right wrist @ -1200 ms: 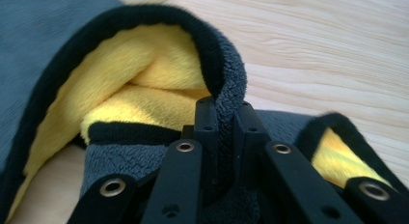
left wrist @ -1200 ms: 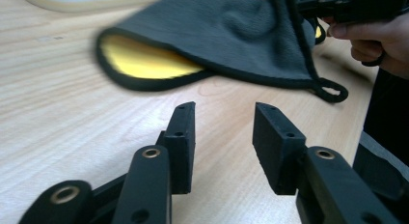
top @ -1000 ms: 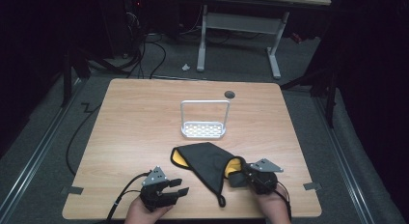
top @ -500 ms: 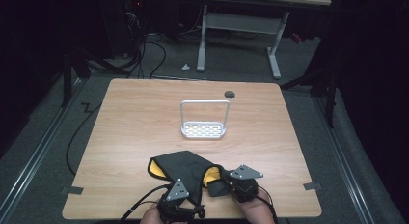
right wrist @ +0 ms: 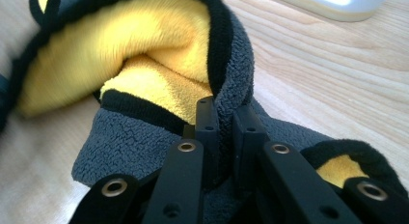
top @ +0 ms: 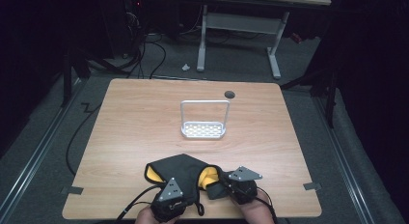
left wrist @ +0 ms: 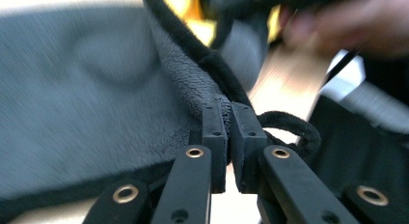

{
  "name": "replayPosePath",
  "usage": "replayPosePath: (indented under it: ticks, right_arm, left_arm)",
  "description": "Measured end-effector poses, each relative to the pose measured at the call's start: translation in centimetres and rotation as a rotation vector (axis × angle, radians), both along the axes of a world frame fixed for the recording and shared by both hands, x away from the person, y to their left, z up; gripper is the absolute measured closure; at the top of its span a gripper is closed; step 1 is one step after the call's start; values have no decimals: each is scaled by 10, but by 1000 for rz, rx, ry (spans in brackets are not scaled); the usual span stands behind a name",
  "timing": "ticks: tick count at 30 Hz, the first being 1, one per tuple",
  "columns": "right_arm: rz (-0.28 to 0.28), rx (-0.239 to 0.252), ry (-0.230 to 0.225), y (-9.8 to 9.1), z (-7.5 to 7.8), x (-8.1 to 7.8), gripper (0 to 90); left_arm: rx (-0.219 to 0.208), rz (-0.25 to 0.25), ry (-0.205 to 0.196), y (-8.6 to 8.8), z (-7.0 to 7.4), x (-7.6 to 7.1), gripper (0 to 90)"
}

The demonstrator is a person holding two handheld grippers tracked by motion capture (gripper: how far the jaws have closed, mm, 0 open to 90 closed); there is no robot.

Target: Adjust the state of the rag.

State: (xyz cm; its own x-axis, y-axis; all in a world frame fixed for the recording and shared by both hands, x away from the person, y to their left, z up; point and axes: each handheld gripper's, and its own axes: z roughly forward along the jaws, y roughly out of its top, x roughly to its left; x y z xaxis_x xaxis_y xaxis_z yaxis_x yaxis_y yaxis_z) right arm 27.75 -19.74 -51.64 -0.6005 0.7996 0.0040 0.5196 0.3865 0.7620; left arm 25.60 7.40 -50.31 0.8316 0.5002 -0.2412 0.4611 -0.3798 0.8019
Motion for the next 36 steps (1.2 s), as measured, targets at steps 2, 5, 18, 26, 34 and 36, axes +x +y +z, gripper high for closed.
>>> replayPosePath:
  ticks: [2, 5, 18, 26, 34, 36]
  right_arm:
    - [3, -6, -19, 1, 2, -4, 827]
    - [-23, 18, -36, -1, 6, -5, 747]
    - [-65, 94, -153, -16, 27, -10, 603]
    - [-144, 95, -131, -40, 23, -4, 620]
    - [-179, 55, -85, -53, 12, 0, 674]
    - [-182, 53, -78, -54, 12, -1, 683]
  left_arm:
    - [-33, 39, -50, 13, 14, 5, 851]
    - [-91, 154, -73, 38, 23, 31, 850]
    - [-3, 395, -54, 62, 6, 141, 854]
    - [11, 534, 64, 91, -6, 162, 693]
    - [-75, 526, -79, 113, 22, 108, 598]
    - [-69, 507, -96, 113, 23, 98, 604]
